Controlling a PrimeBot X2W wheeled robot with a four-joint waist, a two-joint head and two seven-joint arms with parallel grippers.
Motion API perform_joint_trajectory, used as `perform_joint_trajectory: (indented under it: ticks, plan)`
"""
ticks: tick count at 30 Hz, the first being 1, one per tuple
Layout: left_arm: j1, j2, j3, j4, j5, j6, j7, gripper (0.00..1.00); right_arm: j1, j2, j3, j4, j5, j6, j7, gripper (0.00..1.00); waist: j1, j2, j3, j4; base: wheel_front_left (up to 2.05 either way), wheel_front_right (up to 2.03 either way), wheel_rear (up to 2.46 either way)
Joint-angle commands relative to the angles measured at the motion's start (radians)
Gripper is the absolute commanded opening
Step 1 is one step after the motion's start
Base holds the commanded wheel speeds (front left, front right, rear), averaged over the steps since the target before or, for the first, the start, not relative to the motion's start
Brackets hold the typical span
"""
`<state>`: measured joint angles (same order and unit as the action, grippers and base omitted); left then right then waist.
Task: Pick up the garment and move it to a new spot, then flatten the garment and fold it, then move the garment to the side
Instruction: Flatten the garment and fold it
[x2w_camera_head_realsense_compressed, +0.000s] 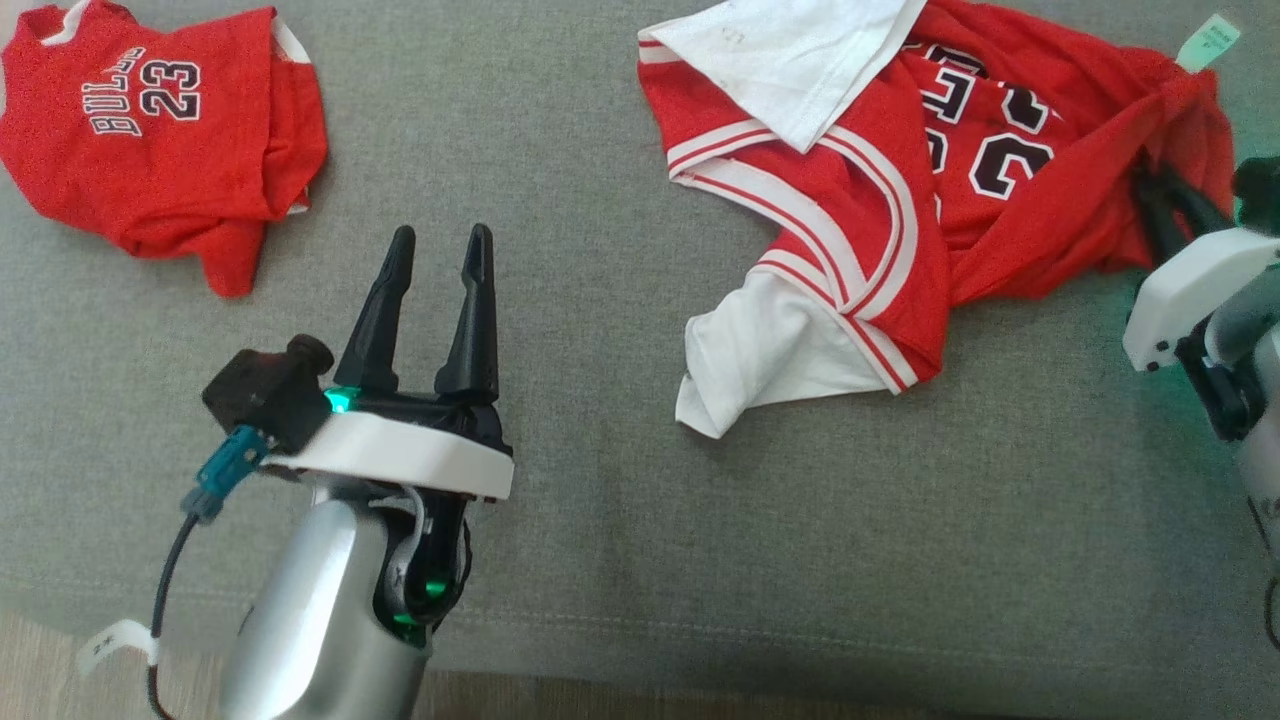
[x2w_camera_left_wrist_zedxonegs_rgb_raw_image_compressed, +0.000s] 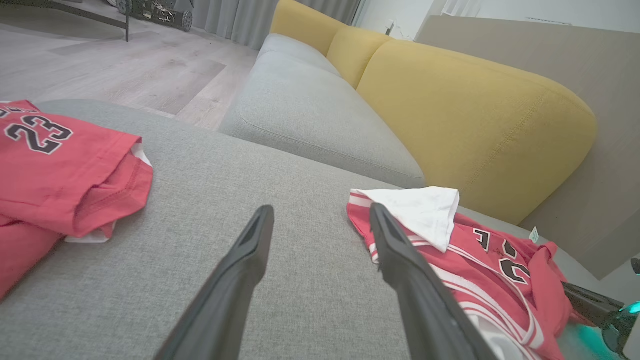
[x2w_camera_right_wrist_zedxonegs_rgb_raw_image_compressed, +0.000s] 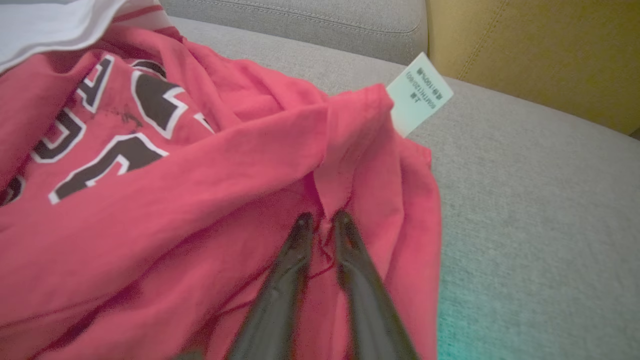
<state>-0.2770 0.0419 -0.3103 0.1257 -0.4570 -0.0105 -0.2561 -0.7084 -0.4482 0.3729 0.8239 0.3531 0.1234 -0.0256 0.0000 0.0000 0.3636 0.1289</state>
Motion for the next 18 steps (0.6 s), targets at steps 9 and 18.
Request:
perform_joint_trajectory:
  ticks: [9, 18]
  plan:
    - [0.005, 0.008, 0.040, -0.020, 0.013, -0.005, -0.006, 1.00, 0.005, -0.031, 0.052, -0.029, 0.049, 0.007, -0.034, 0.00, 0.0000, 0.0000, -0.053, -0.025, 0.00, 0.00, 0.00]
    - [0.037, 0.008, 0.053, -0.021, 0.006, -0.003, -0.006, 1.00, 0.101, -0.118, 0.089, -0.231, 0.227, 0.007, 0.059, 0.00, 0.0000, 0.0000, -0.126, -0.079, 0.00, 0.00, 0.00]
